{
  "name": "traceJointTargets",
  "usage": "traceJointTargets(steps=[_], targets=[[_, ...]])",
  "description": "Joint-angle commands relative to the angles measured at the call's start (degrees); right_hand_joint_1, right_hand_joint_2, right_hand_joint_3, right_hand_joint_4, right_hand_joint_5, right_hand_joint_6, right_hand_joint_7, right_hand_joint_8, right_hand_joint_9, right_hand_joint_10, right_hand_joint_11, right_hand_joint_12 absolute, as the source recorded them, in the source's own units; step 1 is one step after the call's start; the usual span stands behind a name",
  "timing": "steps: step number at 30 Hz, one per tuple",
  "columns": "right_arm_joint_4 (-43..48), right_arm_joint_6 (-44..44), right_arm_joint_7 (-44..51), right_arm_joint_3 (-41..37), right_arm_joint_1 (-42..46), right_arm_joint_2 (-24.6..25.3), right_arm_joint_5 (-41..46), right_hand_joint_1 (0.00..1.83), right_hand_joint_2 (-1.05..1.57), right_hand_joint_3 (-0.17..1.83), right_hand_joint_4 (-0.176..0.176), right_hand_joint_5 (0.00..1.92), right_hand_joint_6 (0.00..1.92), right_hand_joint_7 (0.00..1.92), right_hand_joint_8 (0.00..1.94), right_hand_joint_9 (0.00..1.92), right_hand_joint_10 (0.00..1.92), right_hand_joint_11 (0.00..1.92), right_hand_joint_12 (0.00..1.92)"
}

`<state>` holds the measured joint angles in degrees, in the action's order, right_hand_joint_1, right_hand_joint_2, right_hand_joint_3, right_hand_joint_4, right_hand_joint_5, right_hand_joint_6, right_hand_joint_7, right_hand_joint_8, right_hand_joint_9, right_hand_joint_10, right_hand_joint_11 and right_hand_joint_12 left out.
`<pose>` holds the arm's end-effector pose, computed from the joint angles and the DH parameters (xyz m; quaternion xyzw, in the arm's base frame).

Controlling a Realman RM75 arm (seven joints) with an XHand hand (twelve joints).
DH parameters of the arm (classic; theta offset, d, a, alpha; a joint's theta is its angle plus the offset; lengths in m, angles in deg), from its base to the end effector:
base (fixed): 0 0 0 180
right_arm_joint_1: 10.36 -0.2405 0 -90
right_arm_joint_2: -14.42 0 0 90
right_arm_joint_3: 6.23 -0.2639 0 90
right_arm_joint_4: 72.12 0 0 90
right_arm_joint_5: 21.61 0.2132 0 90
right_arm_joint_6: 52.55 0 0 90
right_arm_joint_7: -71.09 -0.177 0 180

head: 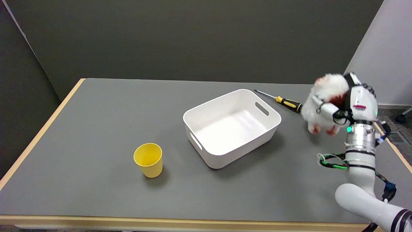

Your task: Place the plush toy into the white container.

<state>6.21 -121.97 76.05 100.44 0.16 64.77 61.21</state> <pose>-0.2336 -0.2715 0.4923 0.4574 0.0520 0.3579 0.8124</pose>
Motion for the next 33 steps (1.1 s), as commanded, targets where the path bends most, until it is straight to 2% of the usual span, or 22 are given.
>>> traceJointTargets(steps=[1, 6, 9, 13, 19, 23, 27, 33], targets=[[20.3, 4.1, 0.1, -3.6, -3.5, -3.6, -23.2, 1.32, 1.09, 0.5, -0.176, 0.44, 1.6, 0.6, 1.77, 0.74, 1.73, 1.04, 1.92], [25.6, 4.8, -0.5, -4.3, -3.8, -3.6, -28.3, 1.31, 1.09, 0.5, -0.176, 0.44, 1.61, 0.59, 1.78, 0.74, 1.73, 1.01, 1.92], [25.8, 5.7, -2.6, 0.7, -6.6, -2.6, -32.0, 1.31, 1.1, 0.5, -0.176, 0.43, 1.62, 0.58, 1.8, 0.74, 1.74, 0.98, 1.92], [25.0, 10.9, -5.5, 9.2, -11.5, 2.1, -31.4, 1.31, 1.11, 0.49, -0.169, 0.42, 1.62, 0.56, 1.81, 0.74, 1.74, 0.94, 1.92], [22.0, 18.2, -6.5, 16.3, -13.9, 8.5, -27.7, 1.3, 1.12, 0.47, -0.166, 0.41, 1.64, 0.55, 1.82, 0.73, 1.75, 0.93, 1.92], [19.3, 18.0, -13.4, 19.9, -14.7, 11.2, -27.2, 1.31, 1.11, 0.49, -0.17, 0.41, 1.64, 0.56, 1.81, 0.74, 1.75, 0.93, 1.92], [18.0, 17.1, -20.5, 20.7, -14.5, 11.6, -27.6, 1.31, 1.11, 0.5, -0.174, 0.41, 1.64, 0.57, 1.8, 0.74, 1.74, 0.92, 1.92], [18.3, 10.9, -21.1, 23.1, -12.1, 10.4, -27.3, 1.31, 1.12, 0.46, -0.176, 0.41, 1.61, 0.57, 1.8, 0.74, 1.74, 0.9, 1.92]])
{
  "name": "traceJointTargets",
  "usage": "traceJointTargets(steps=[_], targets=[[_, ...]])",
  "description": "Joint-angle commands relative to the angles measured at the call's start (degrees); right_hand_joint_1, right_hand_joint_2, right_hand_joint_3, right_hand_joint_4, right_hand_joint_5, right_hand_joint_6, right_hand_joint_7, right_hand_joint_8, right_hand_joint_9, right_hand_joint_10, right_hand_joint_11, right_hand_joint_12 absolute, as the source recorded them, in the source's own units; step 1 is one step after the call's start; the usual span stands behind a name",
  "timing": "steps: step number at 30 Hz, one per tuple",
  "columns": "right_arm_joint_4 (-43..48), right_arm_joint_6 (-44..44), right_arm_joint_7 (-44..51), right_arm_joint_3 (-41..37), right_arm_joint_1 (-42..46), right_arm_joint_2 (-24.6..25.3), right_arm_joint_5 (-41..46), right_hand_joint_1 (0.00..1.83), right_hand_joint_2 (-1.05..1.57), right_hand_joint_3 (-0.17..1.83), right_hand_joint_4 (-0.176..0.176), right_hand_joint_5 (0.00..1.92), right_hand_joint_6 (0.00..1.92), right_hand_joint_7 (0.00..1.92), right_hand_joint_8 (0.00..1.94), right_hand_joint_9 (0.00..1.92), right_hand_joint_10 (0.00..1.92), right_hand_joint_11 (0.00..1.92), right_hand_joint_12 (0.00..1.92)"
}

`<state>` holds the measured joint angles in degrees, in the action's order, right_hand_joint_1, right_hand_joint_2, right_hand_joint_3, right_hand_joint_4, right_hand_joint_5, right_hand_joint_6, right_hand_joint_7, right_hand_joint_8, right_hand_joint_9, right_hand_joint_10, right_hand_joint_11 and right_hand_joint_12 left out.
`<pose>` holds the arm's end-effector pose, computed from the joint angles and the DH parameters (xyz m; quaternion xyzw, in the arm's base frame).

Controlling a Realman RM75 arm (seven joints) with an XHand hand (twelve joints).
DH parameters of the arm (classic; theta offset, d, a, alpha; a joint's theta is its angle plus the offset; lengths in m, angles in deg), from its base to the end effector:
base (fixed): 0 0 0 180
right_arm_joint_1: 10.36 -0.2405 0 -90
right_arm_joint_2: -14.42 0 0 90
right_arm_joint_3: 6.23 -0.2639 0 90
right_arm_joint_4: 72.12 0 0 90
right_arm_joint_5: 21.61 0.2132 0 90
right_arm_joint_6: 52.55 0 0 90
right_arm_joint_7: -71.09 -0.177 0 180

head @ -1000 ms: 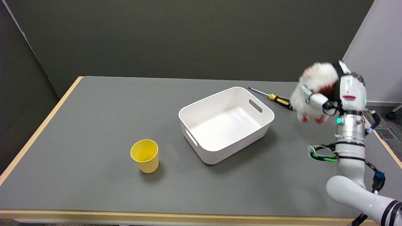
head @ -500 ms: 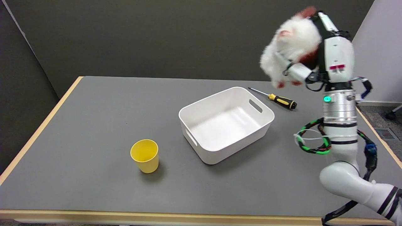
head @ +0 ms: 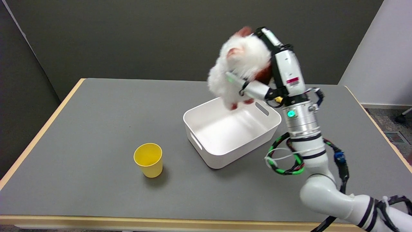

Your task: Place the plush toy into the white container.

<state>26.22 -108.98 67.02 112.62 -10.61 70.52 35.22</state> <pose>-0.1333 -0.3195 0.2892 0.7006 0.0068 0.4625 0.5432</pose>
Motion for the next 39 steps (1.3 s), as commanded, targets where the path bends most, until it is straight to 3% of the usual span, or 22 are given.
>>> traceJointTargets(steps=[1, 10, 20, 21, 22, 23, 25, 27, 30, 31, 35, 39], targets=[[-1.8, -3.4, -12.2, 11.1, -0.5, 4.3, -1.1, 1.31, 1.13, 0.44, -0.176, 0.41, 1.6, 0.56, 1.81, 0.73, 1.75, 0.89, 1.92], [-4.9, -9.6, -12.3, 7.4, 7.6, 2.5, 2.1, 1.3, 1.15, 0.41, -0.176, 0.41, 1.59, 0.55, 1.82, 0.72, 1.76, 0.87, 1.92], [-6.6, 2.1, -17.1, 1.7, 6.5, 0.1, 3.6, 1.31, 1.15, 0.4, -0.176, 0.42, 1.58, 0.57, 1.8, 0.71, 1.75, 0.87, 1.92], [-6.6, 2.9, -18.4, 1.7, 6.5, -0.6, 3.6, 1.26, 1.07, 0.5, -0.172, 0.4, 1.41, 0.56, 1.71, 0.72, 1.68, 0.79, 1.92], [-6.6, 3.5, -19.6, 1.7, 6.5, -1.5, 3.6, 1.12, 0.85, 0.78, -0.16, 0.36, 0.99, 0.56, 1.48, 0.74, 1.51, 0.57, 1.92], [-6.6, 3.8, -20.9, 1.7, 6.7, -2.7, 3.7, 1.02, 0.73, 0.92, -0.148, 0.32, 0.72, 0.52, 1.24, 0.68, 1.37, 0.5, 1.9], [-6.5, 4.1, -22.6, 1.7, 6.9, -4.7, 3.7, 0.82, 0.67, 0.94, -0.118, 0.18, 0.41, 0.34, 0.67, 0.36, 1.06, 0.61, 1.76], [-6.4, 4.8, -24.4, 1.6, 6.9, -6.5, 3.7, 0.58, 0.6, 0.89, -0.102, 0.04, 0.17, 0.0, 0.15, 0.0, 0.32, 0.17, 1.39], [-6.8, 6.1, -26.9, 0.5, 6.9, -8.3, 3.7, 0.62, 0.63, 0.75, -0.095, 0.0, 0.09, 0.0, 0.0, 0.0, 0.0, 0.05, 1.29], [-7.3, 6.0, -27.6, 0.1, 6.9, -8.8, 3.5, 0.62, 0.61, 0.75, -0.092, 0.0, 0.0, 0.0, 0.0, 0.0, 0.0, 0.02, 1.24], [-9.4, 3.7, -31.3, -1.6, 8.1, -10.3, 2.6, 0.61, 0.59, 0.7, -0.08, 0.0, 0.0, 0.0, 0.0, 0.0, 0.0, 0.0, 1.19], [-13.6, -6.4, -35.6, -4.5, 10.8, -11.3, -1.1, 0.6, 0.6, 0.67, -0.064, 0.0, 0.0, 0.0, 0.0, 0.0, 0.0, 0.0, 1.11]])
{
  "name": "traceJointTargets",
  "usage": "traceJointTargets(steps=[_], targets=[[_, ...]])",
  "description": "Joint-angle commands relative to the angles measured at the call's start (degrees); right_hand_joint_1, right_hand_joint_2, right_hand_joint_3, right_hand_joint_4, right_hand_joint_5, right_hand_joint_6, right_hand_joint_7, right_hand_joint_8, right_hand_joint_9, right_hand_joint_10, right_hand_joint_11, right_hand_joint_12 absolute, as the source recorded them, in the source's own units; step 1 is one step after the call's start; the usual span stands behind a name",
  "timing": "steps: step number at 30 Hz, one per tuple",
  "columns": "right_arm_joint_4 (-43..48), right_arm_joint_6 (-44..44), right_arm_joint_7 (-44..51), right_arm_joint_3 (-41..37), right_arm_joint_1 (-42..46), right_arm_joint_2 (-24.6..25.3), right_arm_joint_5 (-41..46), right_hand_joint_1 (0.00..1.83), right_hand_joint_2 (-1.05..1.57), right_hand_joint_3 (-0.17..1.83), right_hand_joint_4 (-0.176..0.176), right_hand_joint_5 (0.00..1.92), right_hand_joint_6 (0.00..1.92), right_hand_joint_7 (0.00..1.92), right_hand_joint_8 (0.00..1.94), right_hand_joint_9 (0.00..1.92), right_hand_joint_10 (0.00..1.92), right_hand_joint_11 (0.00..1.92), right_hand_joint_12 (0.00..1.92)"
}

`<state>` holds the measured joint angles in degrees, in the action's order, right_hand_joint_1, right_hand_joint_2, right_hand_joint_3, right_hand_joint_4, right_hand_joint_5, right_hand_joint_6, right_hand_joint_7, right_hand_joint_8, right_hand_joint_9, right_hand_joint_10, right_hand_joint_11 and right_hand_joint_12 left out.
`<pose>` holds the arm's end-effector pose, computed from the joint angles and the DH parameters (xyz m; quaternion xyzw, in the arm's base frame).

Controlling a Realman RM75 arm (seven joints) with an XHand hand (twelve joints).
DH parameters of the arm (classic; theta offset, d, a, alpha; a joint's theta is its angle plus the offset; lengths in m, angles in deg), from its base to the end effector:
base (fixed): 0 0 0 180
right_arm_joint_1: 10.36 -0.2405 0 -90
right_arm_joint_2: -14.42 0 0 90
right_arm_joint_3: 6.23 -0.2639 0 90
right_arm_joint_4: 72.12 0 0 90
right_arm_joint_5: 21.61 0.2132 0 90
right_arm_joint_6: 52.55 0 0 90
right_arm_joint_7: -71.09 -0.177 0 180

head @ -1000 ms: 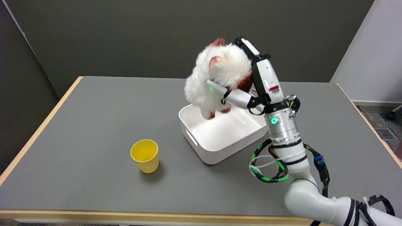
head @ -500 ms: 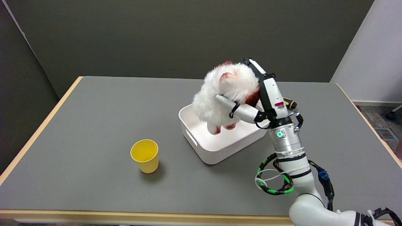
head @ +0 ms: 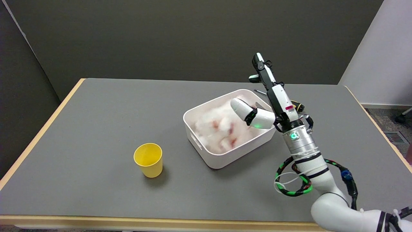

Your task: Place the plush toy into the white container.

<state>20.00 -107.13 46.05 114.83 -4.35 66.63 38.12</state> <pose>-0.2093 -0.3121 0.3073 0.6894 -0.1839 0.4606 0.5280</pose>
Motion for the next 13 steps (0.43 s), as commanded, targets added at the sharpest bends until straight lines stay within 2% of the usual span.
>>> traceJointTargets(steps=[1, 3, 6, 13], targets=[[-8.6, -11.5, -15.4, -7.4, 4.9, -7.3, -4.3, 0.59, 0.61, 0.65, -0.062, 0.0, 0.0, 0.0, 0.0, 0.0, 0.0, 0.0, 1.07], [-12.1, -20.2, -16.1, -8.3, 5.2, -6.5, -4.0, 0.59, 0.61, 0.64, -0.06, 0.0, 0.0, 0.0, 0.0, 0.0, 0.0, 0.0, 0.95], [-16.7, -28.7, -17.2, -9.3, 4.8, -4.9, -1.3, 0.58, 0.62, 0.64, -0.059, 0.0, 0.0, 0.0, 0.0, 0.0, 0.0, 0.0, 0.9], [-25.1, -30.2, -26.3, -9.7, 5.1, -4.9, 2.2, 0.56, 0.65, 0.7, -0.068, 0.0, 0.0, 0.0, 0.0, 0.0, 0.0, 0.0, 0.87]])
